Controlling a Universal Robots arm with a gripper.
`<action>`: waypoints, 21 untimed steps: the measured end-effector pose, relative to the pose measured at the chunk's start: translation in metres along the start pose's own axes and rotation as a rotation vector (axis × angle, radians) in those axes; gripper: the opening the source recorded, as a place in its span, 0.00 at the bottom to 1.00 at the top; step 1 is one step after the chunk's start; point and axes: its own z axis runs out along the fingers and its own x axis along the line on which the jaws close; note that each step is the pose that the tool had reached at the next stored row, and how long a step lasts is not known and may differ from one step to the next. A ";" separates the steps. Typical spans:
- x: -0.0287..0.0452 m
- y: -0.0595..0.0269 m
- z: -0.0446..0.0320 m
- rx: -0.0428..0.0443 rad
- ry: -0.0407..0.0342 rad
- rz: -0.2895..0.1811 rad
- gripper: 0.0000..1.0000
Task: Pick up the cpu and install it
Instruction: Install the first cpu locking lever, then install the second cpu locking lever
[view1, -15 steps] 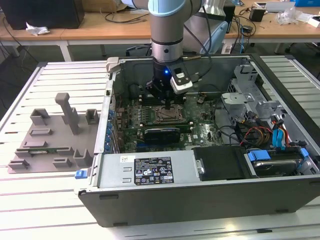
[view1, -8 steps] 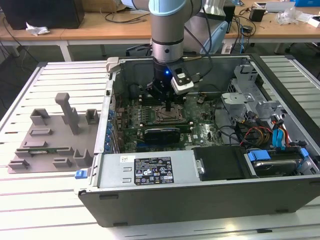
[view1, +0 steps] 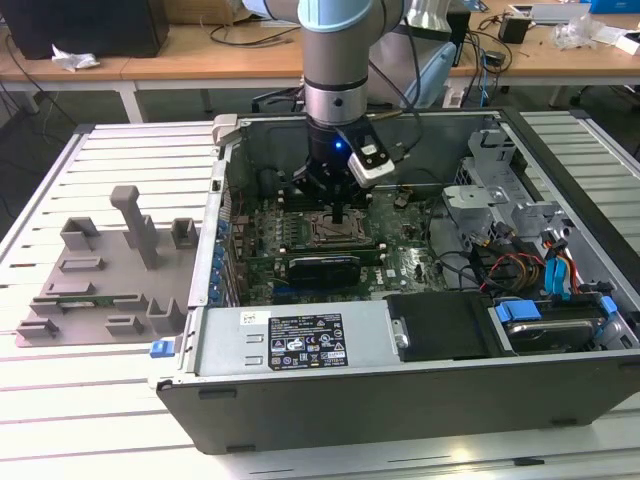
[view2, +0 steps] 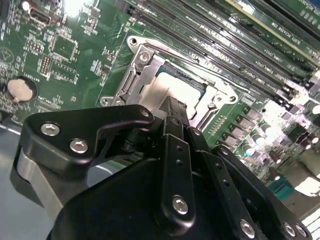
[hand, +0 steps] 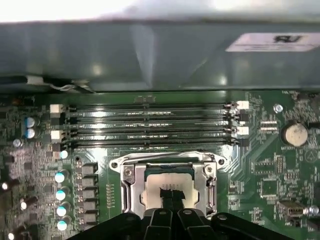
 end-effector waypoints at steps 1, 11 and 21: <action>0.0000 -0.0001 -0.0010 -0.0002 -0.0002 -0.007 0.11; -0.0010 -0.0009 -0.0229 -0.0007 -0.0007 -0.017 0.11; -0.0010 -0.0021 -0.0229 -0.0006 -0.0007 -0.018 0.11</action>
